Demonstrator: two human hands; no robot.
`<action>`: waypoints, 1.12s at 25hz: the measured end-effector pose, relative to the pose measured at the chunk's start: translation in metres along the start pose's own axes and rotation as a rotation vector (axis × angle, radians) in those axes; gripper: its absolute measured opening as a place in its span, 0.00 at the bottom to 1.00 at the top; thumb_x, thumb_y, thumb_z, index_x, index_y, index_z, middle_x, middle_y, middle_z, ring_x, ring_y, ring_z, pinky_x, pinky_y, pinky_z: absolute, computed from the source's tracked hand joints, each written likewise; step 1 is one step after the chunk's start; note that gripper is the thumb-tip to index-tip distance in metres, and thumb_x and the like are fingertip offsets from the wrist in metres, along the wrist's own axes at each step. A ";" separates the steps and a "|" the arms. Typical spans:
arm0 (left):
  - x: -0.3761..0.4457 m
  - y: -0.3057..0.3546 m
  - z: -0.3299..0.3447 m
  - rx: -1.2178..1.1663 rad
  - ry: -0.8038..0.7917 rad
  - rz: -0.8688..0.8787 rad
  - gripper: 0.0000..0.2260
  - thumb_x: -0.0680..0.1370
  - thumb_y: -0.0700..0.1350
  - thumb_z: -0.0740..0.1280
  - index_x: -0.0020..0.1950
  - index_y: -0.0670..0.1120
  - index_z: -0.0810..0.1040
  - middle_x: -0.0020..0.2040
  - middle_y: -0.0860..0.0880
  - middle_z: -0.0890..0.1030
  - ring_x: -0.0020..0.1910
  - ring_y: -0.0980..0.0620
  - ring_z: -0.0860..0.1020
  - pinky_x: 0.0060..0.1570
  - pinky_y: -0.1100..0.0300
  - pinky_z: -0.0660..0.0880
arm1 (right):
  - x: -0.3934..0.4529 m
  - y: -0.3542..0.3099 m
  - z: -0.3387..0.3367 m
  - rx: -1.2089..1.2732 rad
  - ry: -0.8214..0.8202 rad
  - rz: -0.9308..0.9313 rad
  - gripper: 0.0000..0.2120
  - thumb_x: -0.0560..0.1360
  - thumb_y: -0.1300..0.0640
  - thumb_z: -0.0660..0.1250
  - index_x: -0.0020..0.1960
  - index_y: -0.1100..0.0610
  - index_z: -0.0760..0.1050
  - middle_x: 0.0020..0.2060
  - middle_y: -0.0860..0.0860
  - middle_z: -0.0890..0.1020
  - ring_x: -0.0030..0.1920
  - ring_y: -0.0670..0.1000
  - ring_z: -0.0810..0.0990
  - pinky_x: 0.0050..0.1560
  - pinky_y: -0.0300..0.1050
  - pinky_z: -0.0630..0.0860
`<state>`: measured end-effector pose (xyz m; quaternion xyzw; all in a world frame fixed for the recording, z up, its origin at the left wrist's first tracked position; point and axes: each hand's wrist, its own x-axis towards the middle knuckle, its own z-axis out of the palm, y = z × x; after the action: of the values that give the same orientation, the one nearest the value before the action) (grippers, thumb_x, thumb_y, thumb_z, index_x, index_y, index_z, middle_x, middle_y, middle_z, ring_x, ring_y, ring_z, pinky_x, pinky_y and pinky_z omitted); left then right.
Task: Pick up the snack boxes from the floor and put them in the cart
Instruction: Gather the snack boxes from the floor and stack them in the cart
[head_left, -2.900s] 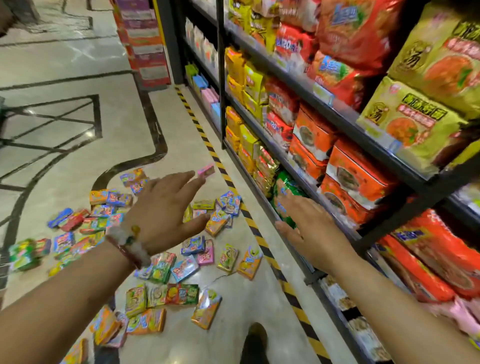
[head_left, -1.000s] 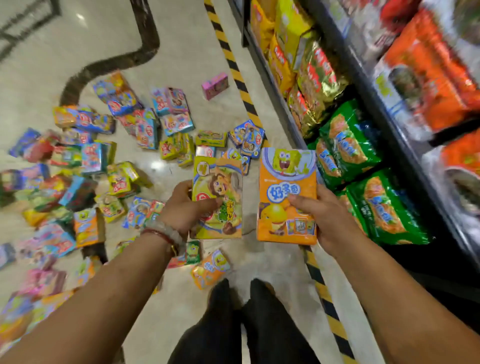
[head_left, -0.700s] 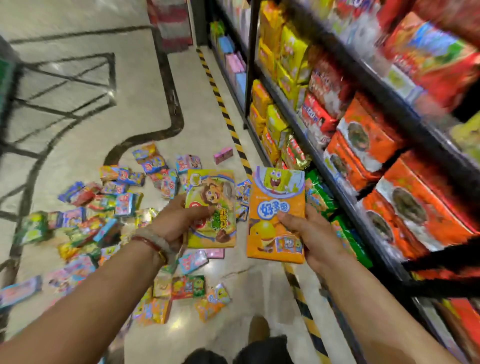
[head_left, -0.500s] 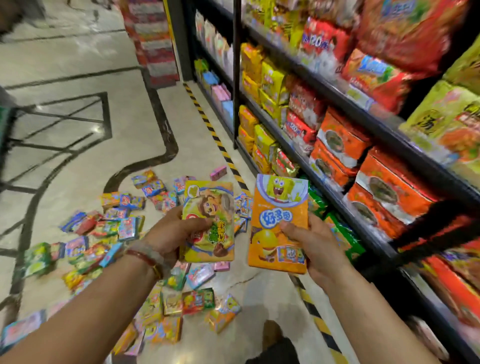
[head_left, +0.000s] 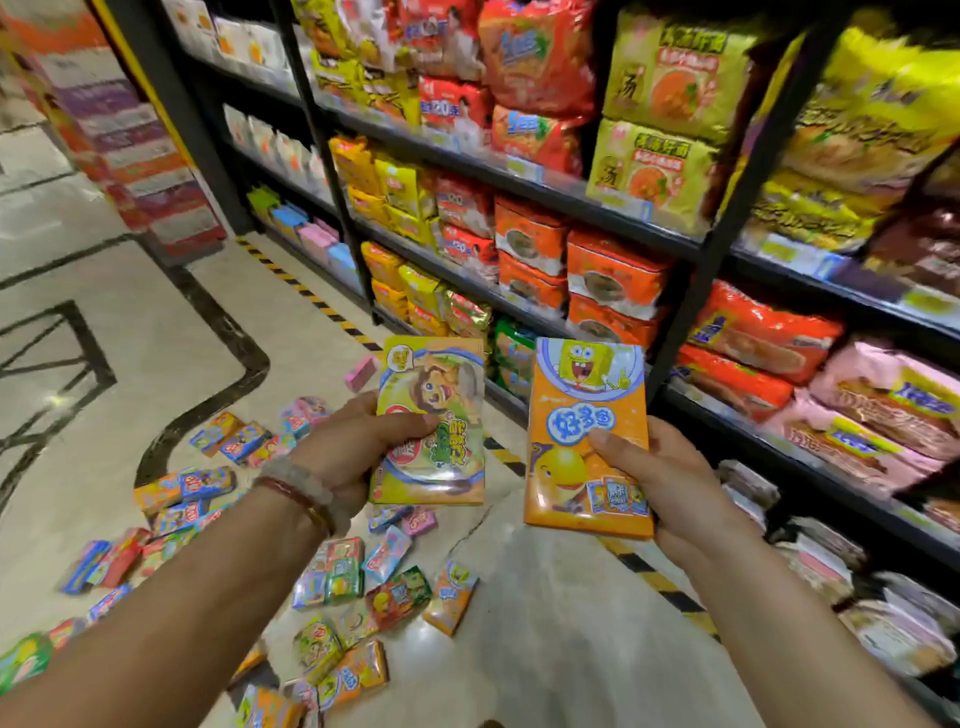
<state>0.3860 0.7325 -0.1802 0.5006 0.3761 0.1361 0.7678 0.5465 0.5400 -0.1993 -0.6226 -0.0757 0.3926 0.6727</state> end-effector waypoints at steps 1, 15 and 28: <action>-0.007 -0.002 0.017 0.025 -0.063 -0.003 0.19 0.64 0.36 0.71 0.55 0.40 0.78 0.45 0.40 0.84 0.38 0.43 0.84 0.38 0.47 0.81 | -0.018 -0.003 -0.016 0.007 0.043 -0.023 0.15 0.72 0.63 0.70 0.57 0.61 0.76 0.47 0.59 0.85 0.40 0.56 0.85 0.40 0.53 0.83; -0.173 -0.140 0.316 0.255 -0.695 -0.164 0.14 0.70 0.35 0.67 0.55 0.39 0.77 0.46 0.38 0.84 0.39 0.41 0.84 0.35 0.45 0.81 | -0.343 0.032 -0.271 0.256 0.672 -0.161 0.13 0.72 0.64 0.70 0.56 0.63 0.76 0.43 0.58 0.85 0.35 0.54 0.84 0.35 0.48 0.82; -0.342 -0.280 0.545 0.556 -1.307 -0.377 0.14 0.70 0.33 0.66 0.55 0.38 0.77 0.48 0.35 0.83 0.38 0.40 0.83 0.36 0.46 0.81 | -0.587 0.108 -0.397 0.527 1.290 -0.311 0.12 0.73 0.61 0.68 0.55 0.63 0.78 0.46 0.61 0.85 0.39 0.57 0.85 0.40 0.52 0.83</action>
<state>0.4954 0.0399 -0.1559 0.5825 -0.0583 -0.4250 0.6904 0.3347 -0.1439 -0.1540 -0.5297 0.3469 -0.1491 0.7595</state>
